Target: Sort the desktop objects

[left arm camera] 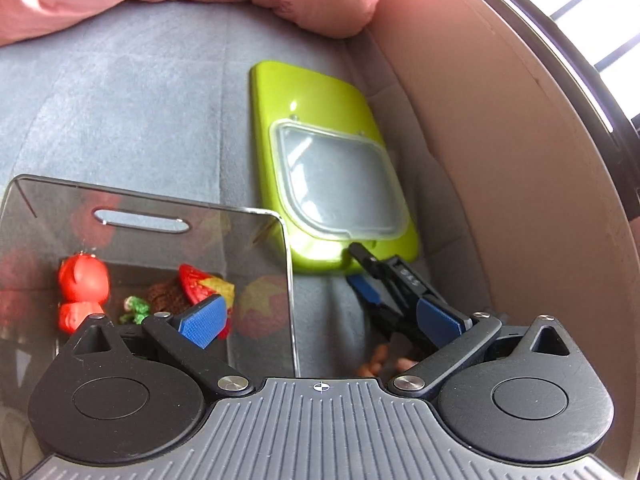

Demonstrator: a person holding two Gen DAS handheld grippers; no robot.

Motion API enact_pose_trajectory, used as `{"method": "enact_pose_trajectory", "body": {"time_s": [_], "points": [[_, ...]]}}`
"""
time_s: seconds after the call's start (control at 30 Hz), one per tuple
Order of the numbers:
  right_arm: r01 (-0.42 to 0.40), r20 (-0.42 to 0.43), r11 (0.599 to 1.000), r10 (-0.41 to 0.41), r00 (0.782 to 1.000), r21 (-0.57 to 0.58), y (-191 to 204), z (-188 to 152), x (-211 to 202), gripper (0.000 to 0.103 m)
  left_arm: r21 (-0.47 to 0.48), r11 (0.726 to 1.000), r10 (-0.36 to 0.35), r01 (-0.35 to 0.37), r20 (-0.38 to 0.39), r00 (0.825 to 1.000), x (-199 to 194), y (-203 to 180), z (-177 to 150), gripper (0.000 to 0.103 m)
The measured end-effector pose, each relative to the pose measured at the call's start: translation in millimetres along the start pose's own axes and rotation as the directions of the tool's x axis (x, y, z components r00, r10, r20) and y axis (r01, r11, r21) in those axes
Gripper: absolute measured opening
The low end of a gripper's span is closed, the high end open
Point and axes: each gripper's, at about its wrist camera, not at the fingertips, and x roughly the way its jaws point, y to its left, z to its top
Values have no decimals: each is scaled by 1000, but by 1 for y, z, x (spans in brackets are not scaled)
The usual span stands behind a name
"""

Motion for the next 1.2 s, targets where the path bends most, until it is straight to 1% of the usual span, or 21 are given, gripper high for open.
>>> {"method": "enact_pose_trajectory", "body": {"time_s": [0.03,0.17,0.2,0.23,0.27,0.3,0.37,0.47,0.53,0.63,0.67,0.77,0.83,0.9,0.93,0.97,1.03,1.07,1.1,1.13,1.2], "points": [[5,-1,1000,-5,1000,-1,0,1,7,55,-5,1000,-4,4,1,1000,1,2,1,103],[2,10,999,-1,1000,-42,15,6,22,82,-29,999,-13,13,-2,1000,6,8,5,103],[5,14,999,-4,1000,-47,19,6,26,83,-36,999,-17,17,-1,1000,8,9,6,103],[23,27,998,-21,999,-67,23,7,28,81,-38,999,-25,25,0,1000,8,10,6,103],[42,40,995,-38,998,-87,26,8,31,59,-39,999,-33,33,2,999,7,12,6,103],[31,39,992,-27,999,-120,27,9,28,47,-41,998,-41,42,3,999,7,13,6,103],[-53,43,996,56,997,-77,22,11,16,40,-46,997,-63,63,9,998,6,15,7,103],[-140,75,989,143,987,-41,28,18,-10,35,-85,989,-117,118,18,993,9,20,9,103],[-180,97,981,187,978,-77,40,20,-35,32,-112,981,-156,158,25,987,9,21,11,103],[-247,80,964,255,964,-99,51,21,-77,23,-147,964,-217,220,37,976,11,18,13,103],[-266,66,959,273,960,-97,52,20,-90,0,-156,957,-241,243,31,970,14,15,14,103],[-276,81,946,292,953,-170,53,15,-131,0,-127,964,-232,232,22,973,11,2,13,103],[-276,89,945,294,952,-175,50,18,-136,0,-105,969,-222,222,16,975,8,-7,11,103],[-231,84,958,248,965,-169,41,24,-131,0,-83,974,-212,212,11,977,5,-15,10,103],[-232,48,963,241,969,-139,33,24,-128,1,-72,976,-207,207,9,978,3,-20,9,103],[-245,18,966,247,969,-81,24,19,-123,7,-61,978,-202,202,6,979,2,-24,9,103],[-265,-41,963,267,963,40,5,6,-113,28,-39,981,-191,191,2,982,-1,-33,7,103],[-271,-69,957,279,958,101,-4,0,-107,48,-4,986,-167,167,15,986,-6,-36,8,103],[-276,-112,954,289,951,121,-3,-9,-93,57,22,988,-151,151,29,988,-10,-37,9,103],[-279,-156,950,299,941,140,-1,-18,-78,57,28,989,-150,149,37,988,-14,-35,11,103],[-245,-249,947,293,923,208,2,-39,-49,57,5,986,-168,168,43,985,-20,-30,14,103]]}}
